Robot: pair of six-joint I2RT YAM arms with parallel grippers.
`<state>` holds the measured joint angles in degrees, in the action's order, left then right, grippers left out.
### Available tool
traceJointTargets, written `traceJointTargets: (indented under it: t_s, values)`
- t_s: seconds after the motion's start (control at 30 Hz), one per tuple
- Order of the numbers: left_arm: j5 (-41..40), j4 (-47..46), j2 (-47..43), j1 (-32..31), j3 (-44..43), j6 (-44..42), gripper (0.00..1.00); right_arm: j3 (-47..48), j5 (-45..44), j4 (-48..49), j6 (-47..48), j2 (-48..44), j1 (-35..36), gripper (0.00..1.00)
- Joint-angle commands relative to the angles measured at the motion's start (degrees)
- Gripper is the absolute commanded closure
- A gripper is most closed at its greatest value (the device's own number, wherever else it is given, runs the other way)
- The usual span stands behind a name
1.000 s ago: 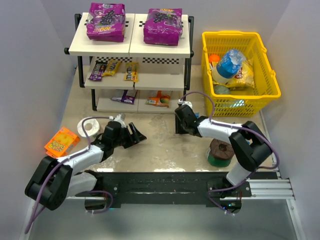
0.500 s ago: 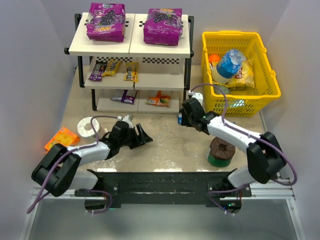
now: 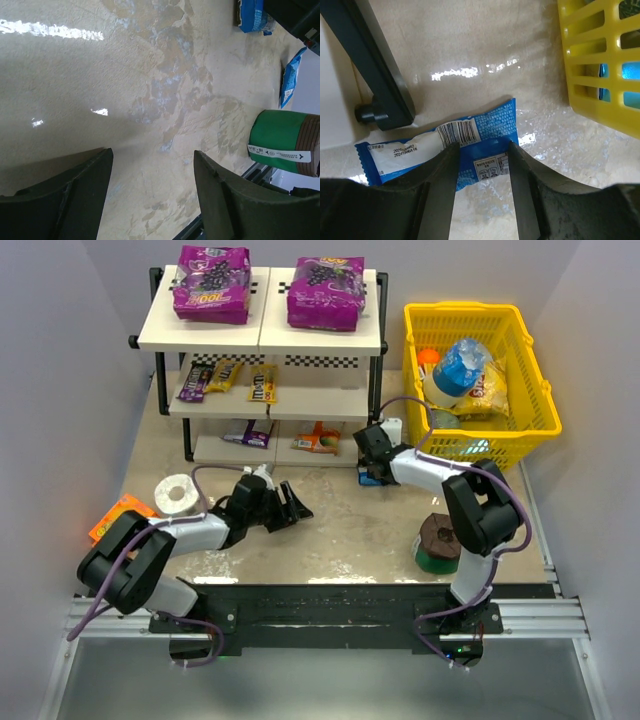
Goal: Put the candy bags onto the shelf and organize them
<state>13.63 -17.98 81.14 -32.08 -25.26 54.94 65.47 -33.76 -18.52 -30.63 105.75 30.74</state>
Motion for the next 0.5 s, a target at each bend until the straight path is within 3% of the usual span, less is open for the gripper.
traceJointTargets:
  t_s: [0.0,0.13,0.47]
  values:
    - [0.61,-2.59,2.26,-0.62,-3.48,1.05,0.3,1.32,4.83,2.09,-1.44,1.56,0.37,0.53]
    - [0.26,-2.77,4.46,-0.88,-5.59,1.14,0.3,-2.45,14.39,4.89,-3.2,-0.89,1.86,0.53]
    - [0.61,-6.54,10.69,-1.32,-9.64,0.87,0.3,-12.9,20.84,8.68,-4.43,-7.13,7.22,0.54]
